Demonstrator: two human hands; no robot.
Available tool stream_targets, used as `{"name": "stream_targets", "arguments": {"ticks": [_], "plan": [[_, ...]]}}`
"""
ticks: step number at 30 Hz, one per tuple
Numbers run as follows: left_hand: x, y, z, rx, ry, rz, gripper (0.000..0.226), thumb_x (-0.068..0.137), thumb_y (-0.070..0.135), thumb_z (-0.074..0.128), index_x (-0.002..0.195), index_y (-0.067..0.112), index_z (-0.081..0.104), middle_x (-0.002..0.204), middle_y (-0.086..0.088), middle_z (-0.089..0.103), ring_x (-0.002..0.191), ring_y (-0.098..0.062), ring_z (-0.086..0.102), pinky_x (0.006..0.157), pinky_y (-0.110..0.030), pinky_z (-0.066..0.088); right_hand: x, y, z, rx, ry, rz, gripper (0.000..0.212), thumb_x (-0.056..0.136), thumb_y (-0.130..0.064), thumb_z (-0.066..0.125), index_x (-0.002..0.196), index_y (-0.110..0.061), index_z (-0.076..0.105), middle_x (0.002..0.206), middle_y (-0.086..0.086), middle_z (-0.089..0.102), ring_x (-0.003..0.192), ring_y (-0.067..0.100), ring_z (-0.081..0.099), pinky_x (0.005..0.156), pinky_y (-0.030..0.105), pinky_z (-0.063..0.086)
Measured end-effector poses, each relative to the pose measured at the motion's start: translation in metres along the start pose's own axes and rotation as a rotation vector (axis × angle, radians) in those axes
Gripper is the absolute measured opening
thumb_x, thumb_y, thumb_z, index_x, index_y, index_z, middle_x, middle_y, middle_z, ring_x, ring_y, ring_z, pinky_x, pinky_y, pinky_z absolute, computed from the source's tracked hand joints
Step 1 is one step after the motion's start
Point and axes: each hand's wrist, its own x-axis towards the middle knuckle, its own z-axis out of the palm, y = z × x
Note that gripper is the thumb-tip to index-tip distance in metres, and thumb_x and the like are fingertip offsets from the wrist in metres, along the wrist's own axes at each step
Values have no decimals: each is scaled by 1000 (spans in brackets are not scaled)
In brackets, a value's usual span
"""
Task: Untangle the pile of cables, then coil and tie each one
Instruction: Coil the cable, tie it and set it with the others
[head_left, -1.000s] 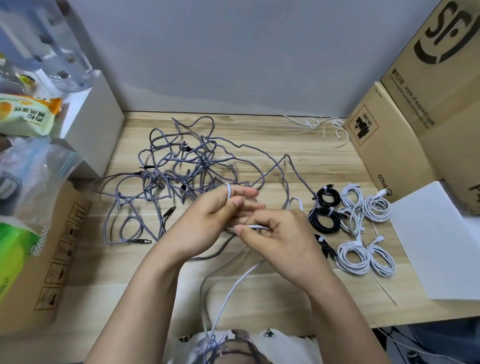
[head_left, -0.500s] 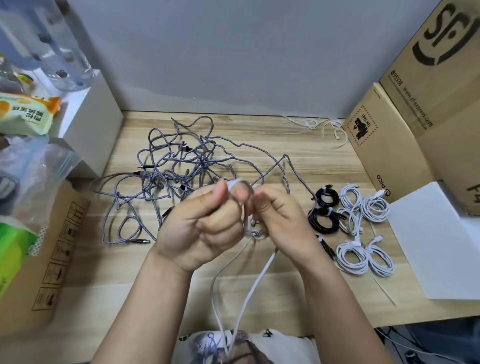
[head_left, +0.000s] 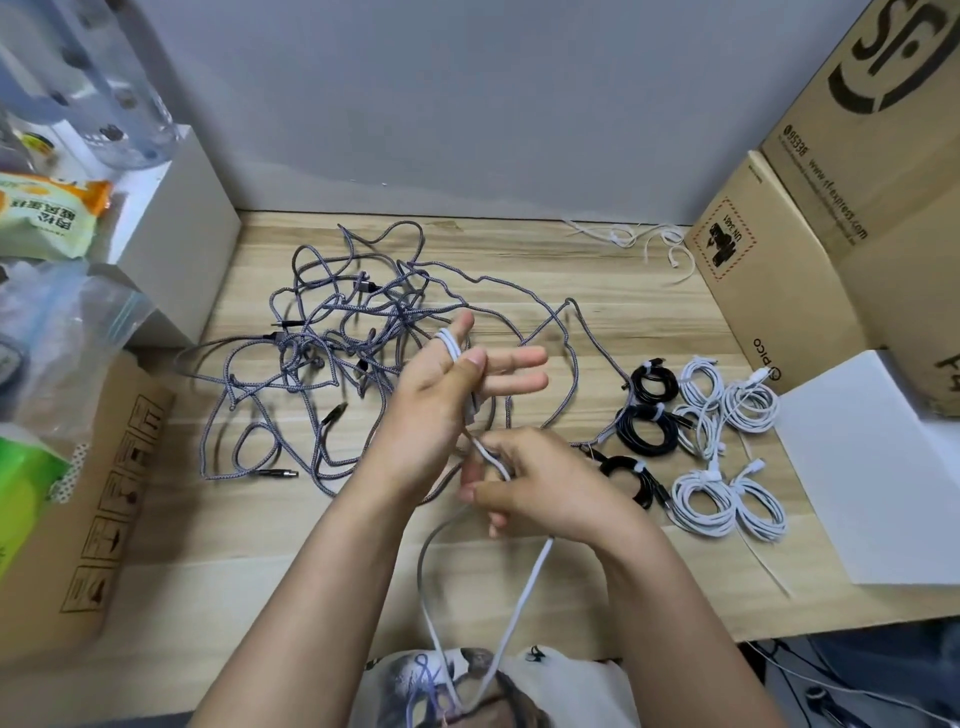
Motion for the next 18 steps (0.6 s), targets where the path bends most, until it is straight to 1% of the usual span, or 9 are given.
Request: {"name": "stream_targets", "arguments": {"ticks": [4,6,8,10,12,13,15,17,18], "plan": [[-2,-6,0,439,5,-38,54,102,9,32,148,18,5,91,5,69,76,-4,68,65,-16,50,-5,-3,-8,-249,66,57,18,72,-25,75,61,-25,61,53,-7,62,67,7,61,72,32,50],[0,-9,-4,846,-20,-53,46,100,12,38,144,13,25,92,-1,68,81,-13,67,73,-24,50,-8,-6,-11,-371,191,55,20,68,-27,75,57,-31,59,53,-10,57,72,8,57,66,26,44],[2,-10,-7,1028,-47,-124,27,99,18,41,123,5,45,88,-11,68,82,-28,65,78,-37,50,-10,-10,-14,-397,293,39,14,69,-21,69,64,-32,62,61,-7,59,69,10,50,60,24,37],[1,-7,-5,981,-78,-179,16,99,20,40,88,11,47,75,-8,66,67,-28,62,69,-38,51,-9,-8,-13,-404,339,17,20,69,-14,62,70,-34,62,74,-6,62,75,13,51,64,25,38],[1,-4,-4,982,-93,-168,32,99,23,42,68,16,37,65,0,57,64,-27,52,64,-35,43,-6,-4,-9,-403,358,-11,29,69,-8,59,71,-36,59,85,-4,61,84,15,53,69,26,42],[2,-2,-7,968,-104,-156,36,98,27,44,65,15,37,63,-1,52,65,-27,48,64,-37,42,-4,-1,-9,-394,366,-43,32,69,-3,59,72,-35,61,85,-5,60,86,15,53,71,27,43],[2,2,-15,899,-142,-123,40,95,40,48,71,9,50,62,-5,50,63,-25,48,63,-38,45,-2,7,-13,-366,390,-132,38,64,8,65,79,-27,66,82,-13,55,86,14,51,74,27,43],[0,9,-23,701,-215,-123,44,86,46,59,84,2,61,59,-2,45,52,-14,41,51,-26,41,-1,14,-20,-267,464,-183,38,59,9,76,83,-19,68,86,-12,54,86,12,53,77,21,45],[0,14,-26,558,-243,-141,40,82,41,66,88,2,61,57,1,42,49,-9,37,46,-17,35,-1,15,-23,-197,512,-186,34,60,7,79,83,-16,69,86,-12,56,85,10,56,76,19,46]]}}
